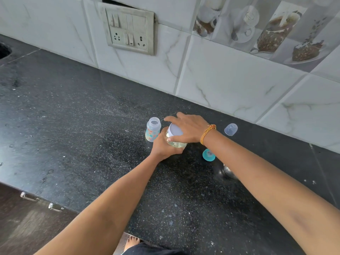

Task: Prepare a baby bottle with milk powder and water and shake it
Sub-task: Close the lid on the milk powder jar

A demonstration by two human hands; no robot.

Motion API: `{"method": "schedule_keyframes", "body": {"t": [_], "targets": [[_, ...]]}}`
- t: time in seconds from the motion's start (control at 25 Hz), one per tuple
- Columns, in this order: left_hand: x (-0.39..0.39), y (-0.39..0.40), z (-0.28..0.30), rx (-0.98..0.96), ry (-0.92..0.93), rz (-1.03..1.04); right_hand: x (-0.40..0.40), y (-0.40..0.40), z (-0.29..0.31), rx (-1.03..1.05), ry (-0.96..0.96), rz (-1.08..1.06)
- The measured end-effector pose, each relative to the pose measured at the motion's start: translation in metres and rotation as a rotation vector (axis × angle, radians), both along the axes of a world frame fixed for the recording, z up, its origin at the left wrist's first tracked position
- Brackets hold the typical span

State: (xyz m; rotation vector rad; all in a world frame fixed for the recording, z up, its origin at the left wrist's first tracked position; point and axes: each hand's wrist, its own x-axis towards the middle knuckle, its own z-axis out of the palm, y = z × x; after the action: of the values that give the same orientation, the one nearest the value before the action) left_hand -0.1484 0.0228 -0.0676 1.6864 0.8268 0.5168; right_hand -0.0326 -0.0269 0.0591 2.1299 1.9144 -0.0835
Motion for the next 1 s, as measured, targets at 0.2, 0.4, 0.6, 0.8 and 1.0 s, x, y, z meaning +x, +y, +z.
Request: {"method": "schedule_keyframes", "body": {"t": [0.2,0.4,0.6,0.8,1.0], "targets": [[-0.001,0.001,-0.001,0.019,0.016,-0.019,0.001,-0.002,-0.015,0.052,-0.075,0.175],[0.005,-0.002,-0.007,0.045,0.033,0.009,-0.016,0.003,-0.019,0.176,-0.01,-0.063],[0.003,0.0,-0.003,0.103,0.091,-0.069,-0.038,0.008,-0.026,0.222,0.073,-0.456],[-0.003,-0.005,0.002,0.037,0.041,-0.025,-0.016,-0.008,-0.02,0.035,0.398,-0.513],[0.002,-0.013,0.008,0.01,0.013,0.029,0.002,-0.04,-0.05,0.309,0.818,-0.613]]}}
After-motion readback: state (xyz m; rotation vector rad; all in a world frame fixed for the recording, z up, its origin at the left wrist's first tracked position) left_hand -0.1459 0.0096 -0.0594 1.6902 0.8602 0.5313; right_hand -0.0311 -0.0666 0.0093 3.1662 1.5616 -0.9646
